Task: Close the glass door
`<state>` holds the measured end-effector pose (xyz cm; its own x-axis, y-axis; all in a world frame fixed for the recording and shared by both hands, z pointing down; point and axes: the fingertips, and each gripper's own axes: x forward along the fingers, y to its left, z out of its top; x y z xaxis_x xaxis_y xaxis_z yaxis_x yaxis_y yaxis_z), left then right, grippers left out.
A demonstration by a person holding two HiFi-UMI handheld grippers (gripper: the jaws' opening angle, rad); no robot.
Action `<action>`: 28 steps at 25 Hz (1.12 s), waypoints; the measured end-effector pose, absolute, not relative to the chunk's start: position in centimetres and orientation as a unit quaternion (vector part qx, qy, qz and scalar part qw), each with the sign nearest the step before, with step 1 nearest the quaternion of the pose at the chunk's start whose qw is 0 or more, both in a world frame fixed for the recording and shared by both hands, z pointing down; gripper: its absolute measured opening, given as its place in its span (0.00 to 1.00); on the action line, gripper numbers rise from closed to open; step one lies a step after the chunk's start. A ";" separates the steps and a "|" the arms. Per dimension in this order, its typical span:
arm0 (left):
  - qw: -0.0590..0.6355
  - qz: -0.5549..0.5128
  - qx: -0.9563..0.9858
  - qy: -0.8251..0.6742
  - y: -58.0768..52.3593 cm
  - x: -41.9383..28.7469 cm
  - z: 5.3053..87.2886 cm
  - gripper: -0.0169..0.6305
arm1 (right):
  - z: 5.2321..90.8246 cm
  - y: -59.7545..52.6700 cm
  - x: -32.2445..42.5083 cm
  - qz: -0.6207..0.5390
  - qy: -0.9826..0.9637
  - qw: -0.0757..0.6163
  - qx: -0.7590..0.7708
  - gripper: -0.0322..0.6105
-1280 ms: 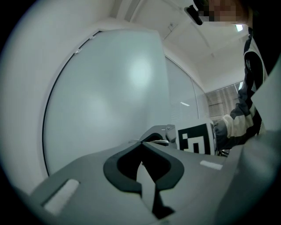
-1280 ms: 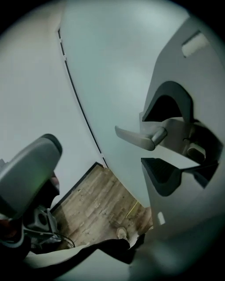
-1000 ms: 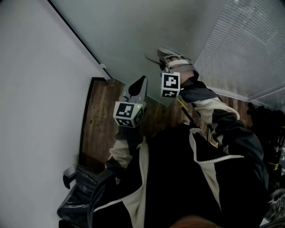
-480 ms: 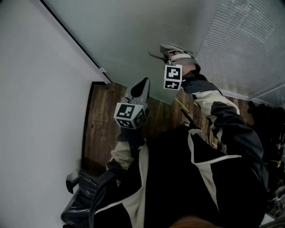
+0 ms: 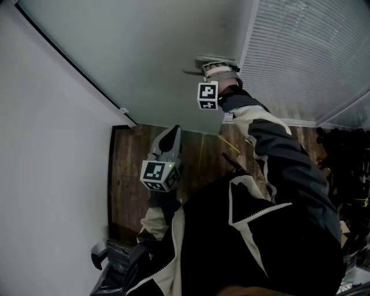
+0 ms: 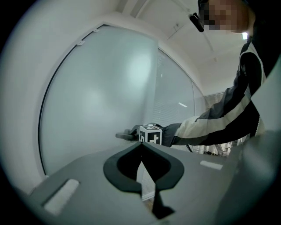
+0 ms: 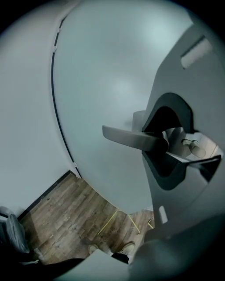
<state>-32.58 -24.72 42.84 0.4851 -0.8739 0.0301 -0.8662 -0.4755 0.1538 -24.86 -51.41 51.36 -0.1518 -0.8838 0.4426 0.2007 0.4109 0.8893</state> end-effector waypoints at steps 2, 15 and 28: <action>0.080 -0.019 0.856 -0.511 -24.4 -32.6 43.4 0.04 | 51.4 -53.3 -24.5 -0.466 -0.592 0.587 0.296 0.25; 0.099 0.023 0.851 -0.515 -23.1 -30.9 46.1 0.04 | 51.4 -63.1 -21.7 -0.457 -0.554 0.616 0.324 0.23; 0.126 0.048 0.837 -0.530 -21.6 -32.3 48.1 0.04 | 51.1 -65.8 -22.6 -0.447 -0.576 0.591 0.344 0.22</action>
